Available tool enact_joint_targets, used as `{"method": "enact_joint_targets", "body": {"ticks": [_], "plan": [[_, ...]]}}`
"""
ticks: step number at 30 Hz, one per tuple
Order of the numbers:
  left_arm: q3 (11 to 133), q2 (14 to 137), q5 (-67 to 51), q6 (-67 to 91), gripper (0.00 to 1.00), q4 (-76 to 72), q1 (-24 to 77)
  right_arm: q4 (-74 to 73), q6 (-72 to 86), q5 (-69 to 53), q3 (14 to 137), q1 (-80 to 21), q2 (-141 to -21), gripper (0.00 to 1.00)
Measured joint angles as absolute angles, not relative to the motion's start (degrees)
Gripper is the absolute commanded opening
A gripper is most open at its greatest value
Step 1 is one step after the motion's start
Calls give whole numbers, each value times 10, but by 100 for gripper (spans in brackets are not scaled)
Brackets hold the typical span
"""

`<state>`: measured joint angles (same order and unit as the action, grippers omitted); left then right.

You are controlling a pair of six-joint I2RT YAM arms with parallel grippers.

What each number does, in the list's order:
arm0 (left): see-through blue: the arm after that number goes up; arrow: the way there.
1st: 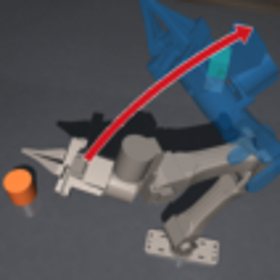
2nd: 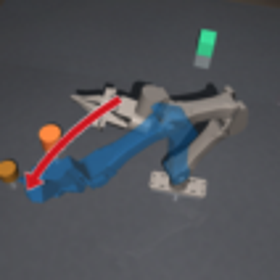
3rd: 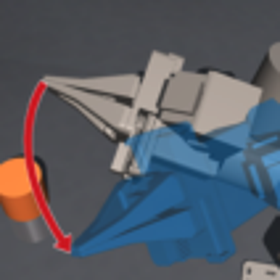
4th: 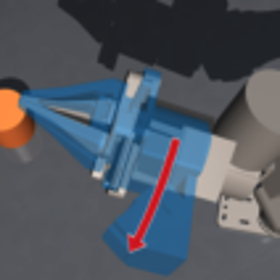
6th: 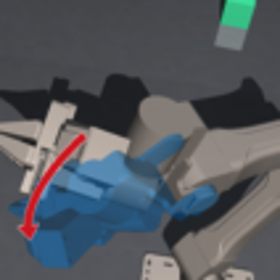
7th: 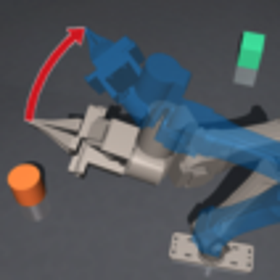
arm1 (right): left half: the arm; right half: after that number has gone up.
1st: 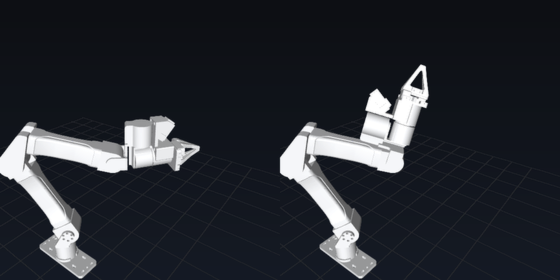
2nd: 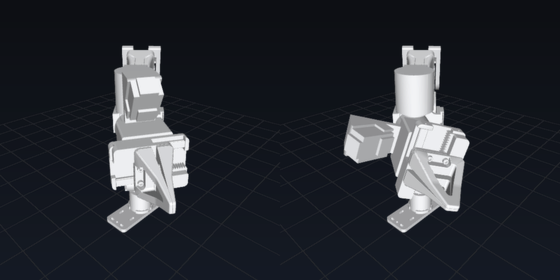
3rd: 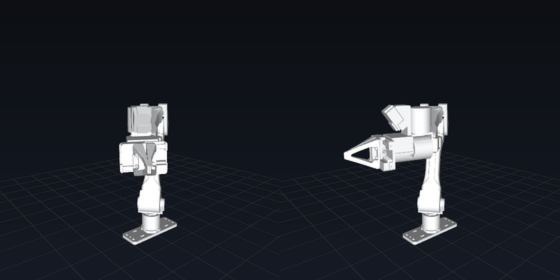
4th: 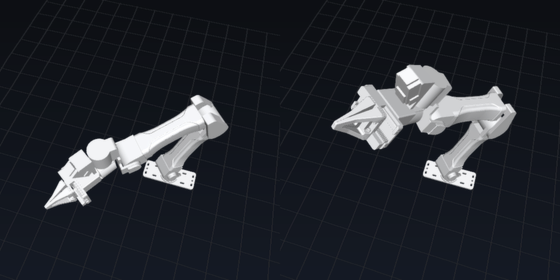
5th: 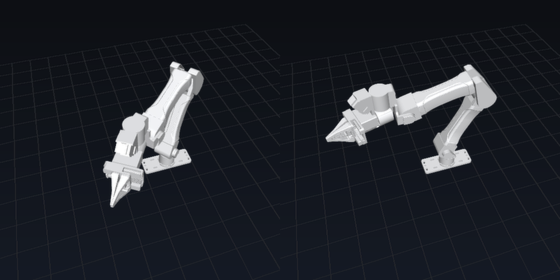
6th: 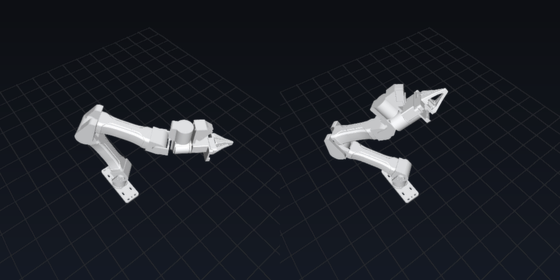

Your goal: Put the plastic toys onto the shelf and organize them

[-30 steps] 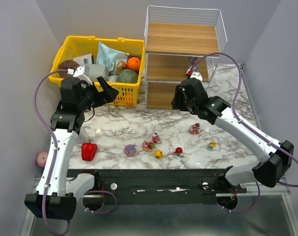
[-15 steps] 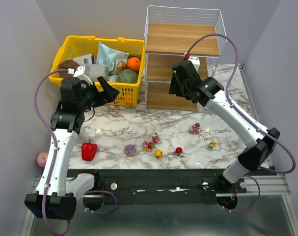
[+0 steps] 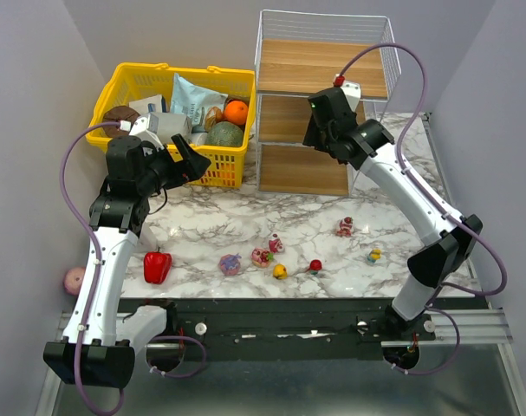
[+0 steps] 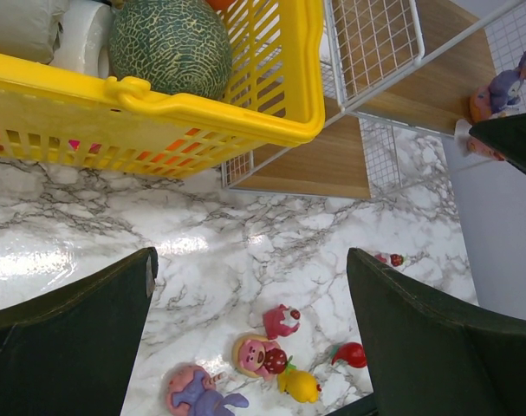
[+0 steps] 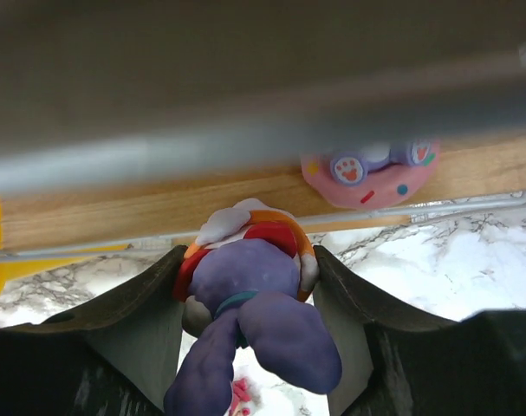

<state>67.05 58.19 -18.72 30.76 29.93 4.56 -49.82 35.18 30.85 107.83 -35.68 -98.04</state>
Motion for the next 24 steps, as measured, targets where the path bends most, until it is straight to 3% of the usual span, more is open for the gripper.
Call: {"method": "enact_joint_targets", "body": {"ticks": [8, 18, 24], "plan": [[670, 586, -187, 311, 99, 298, 46, -497, 347, 312, 1112, -353, -1011, 35], [670, 586, -187, 311, 99, 298, 46, -487, 335, 334, 1121, -353, -1027, 49], [670, 588, -187, 311, 99, 298, 46, -477, 328, 340, 1121, -353, -1031, 51]]}}
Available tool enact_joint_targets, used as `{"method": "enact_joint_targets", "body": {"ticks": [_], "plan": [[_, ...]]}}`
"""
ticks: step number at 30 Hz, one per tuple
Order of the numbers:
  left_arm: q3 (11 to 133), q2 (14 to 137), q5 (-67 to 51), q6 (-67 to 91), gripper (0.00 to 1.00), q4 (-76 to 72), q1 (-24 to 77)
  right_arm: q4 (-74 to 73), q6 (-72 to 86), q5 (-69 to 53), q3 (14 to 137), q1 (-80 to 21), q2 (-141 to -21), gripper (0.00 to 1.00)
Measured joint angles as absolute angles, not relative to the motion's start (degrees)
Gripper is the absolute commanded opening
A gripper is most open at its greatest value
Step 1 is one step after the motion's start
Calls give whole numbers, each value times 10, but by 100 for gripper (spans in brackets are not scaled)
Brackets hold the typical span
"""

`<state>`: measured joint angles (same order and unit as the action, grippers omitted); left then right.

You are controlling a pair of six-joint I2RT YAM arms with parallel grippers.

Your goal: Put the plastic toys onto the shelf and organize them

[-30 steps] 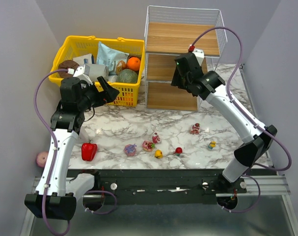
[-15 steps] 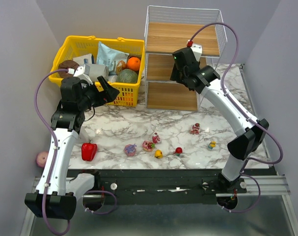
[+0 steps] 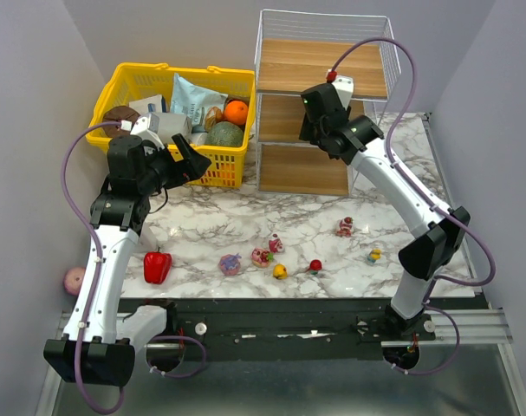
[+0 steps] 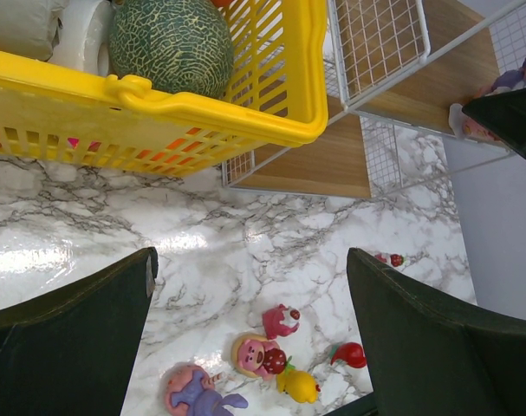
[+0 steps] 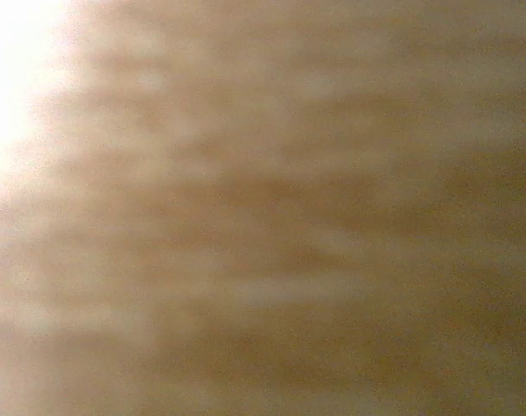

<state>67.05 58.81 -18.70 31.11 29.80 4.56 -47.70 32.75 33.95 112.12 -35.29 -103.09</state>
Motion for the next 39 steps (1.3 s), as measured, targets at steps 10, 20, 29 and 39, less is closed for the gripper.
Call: {"method": "enact_joint_targets", "body": {"ticks": [10, 20, 29, 39], "plan": [[670, 589, -187, 311, 99, 298, 46, -455, 319, 348, 1121, -353, -1041, 50], [670, 590, -187, 311, 99, 298, 46, -409, 312, 353, 1110, -356, -1048, 50], [670, 594, -187, 311, 99, 298, 46, -368, 309, 369, 1086, -357, -1043, 55], [670, 594, -187, 311, 99, 298, 46, -368, 314, 369, 1088, -358, -1045, 74]]}}
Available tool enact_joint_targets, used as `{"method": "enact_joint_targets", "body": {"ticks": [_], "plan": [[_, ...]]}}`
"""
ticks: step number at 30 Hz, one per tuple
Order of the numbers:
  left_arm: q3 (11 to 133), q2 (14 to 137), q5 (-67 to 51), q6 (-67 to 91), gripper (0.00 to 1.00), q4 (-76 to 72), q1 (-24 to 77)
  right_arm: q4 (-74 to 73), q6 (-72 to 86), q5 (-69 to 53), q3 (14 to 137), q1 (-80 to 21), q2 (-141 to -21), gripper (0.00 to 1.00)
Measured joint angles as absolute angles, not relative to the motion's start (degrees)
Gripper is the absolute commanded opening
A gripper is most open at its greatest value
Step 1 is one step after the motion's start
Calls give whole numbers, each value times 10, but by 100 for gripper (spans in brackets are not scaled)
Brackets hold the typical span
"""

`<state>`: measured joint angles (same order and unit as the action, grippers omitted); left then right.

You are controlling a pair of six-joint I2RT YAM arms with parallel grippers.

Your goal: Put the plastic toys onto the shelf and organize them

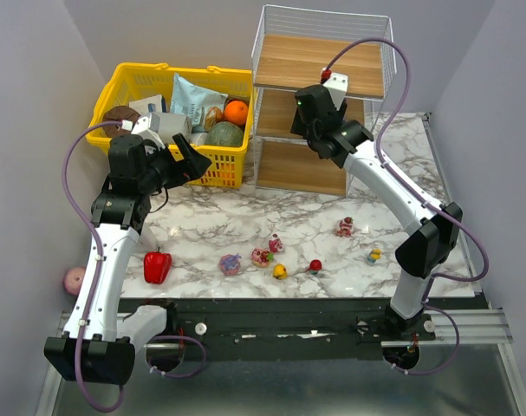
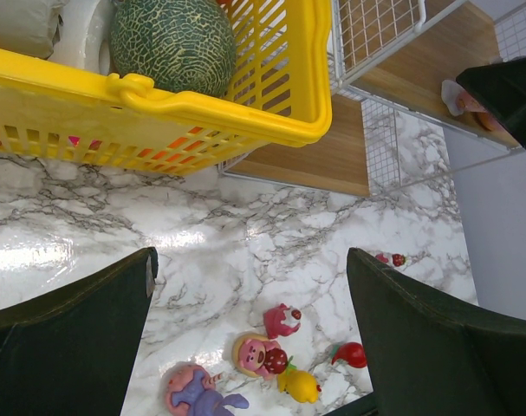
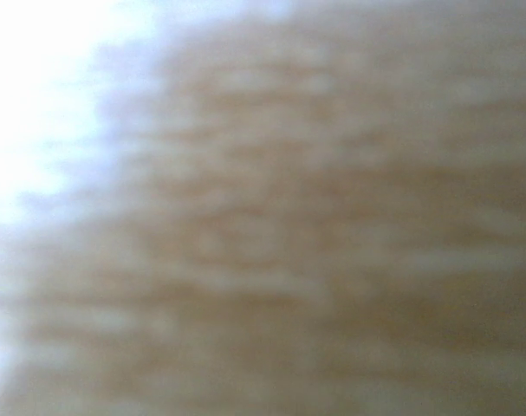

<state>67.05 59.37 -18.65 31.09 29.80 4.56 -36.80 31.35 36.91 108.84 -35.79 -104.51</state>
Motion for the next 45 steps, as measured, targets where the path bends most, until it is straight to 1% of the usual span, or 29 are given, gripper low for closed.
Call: {"method": "enact_joint_targets", "body": {"ticks": [6, 13, 17, 27, 36, 45], "plan": [[670, 594, -187, 311, 99, 298, 46, -365, 314, 370, 1091, -359, -1048, 80], [670, 594, -186, 311, 99, 298, 46, -348, 307, 369, 1077, -359, -1042, 90], [670, 593, -186, 311, 99, 298, 46, -330, 299, 359, 1055, -359, -1027, 92], [666, 584, -186, 311, 99, 298, 46, -295, 306, 277, 993, -358, -971, 94], [650, 576, -186, 311, 99, 299, 46, -308, 315, 249, 959, -355, -922, 94], [631, 549, -187, 311, 99, 314, 46, -345, 296, 228, 945, -355, -802, 94]]}}
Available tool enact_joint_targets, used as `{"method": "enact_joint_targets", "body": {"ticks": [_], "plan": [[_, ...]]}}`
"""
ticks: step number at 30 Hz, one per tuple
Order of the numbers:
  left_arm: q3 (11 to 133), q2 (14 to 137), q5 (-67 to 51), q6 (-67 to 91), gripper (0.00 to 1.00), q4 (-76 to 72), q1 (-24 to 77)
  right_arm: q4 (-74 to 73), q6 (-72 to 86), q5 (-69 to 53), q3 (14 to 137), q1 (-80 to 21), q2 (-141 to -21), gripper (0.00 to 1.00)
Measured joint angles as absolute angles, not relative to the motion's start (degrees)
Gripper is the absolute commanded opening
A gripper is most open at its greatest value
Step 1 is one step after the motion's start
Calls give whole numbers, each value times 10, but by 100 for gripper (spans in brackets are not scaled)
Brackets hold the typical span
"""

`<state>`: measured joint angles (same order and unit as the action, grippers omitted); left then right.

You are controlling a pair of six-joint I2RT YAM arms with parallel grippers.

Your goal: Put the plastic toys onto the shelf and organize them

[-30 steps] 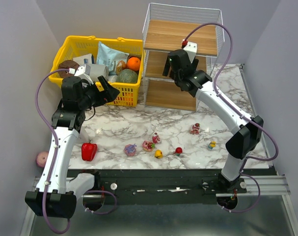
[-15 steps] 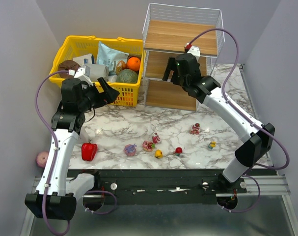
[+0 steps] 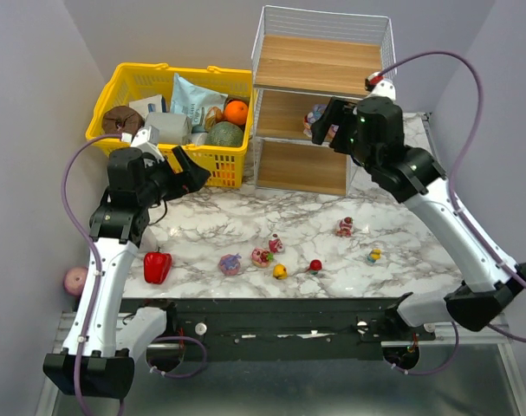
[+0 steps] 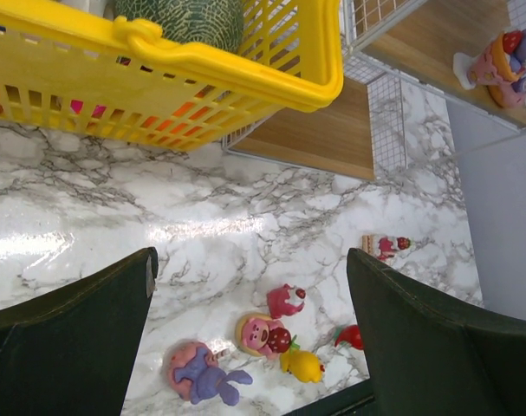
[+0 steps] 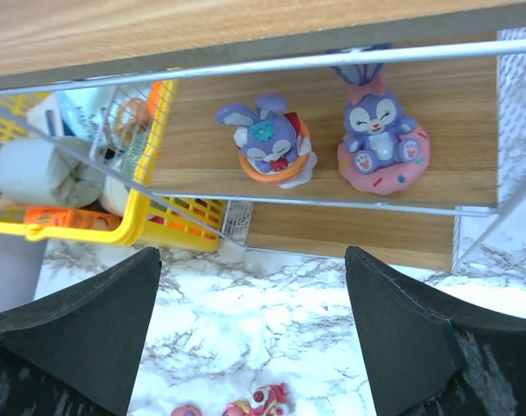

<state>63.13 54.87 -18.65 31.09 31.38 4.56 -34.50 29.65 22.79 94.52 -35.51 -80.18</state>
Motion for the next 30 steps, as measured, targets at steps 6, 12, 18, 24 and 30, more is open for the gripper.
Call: {"method": "enact_joint_targets", "body": {"ticks": [6, 12, 18, 24, 30], "plan": [[588, 515, -184, 314, 99, 341, 56, -381, 289, 208, 926, -355, -741, 94], [511, 463, -105, 370, 99, 362, 217, -429, 294, 196, 881, -355, -724, 93], [449, 453, 48, 458, 99, 373, 401, -464, 311, 182, 829, -355, -715, 93], [425, 463, 207, 550, 99, 401, 562, -466, 306, 159, 804, -355, -685, 94], [453, 559, 352, 652, 95, 444, 707, -465, 284, 135, 795, -355, -655, 94]]}}
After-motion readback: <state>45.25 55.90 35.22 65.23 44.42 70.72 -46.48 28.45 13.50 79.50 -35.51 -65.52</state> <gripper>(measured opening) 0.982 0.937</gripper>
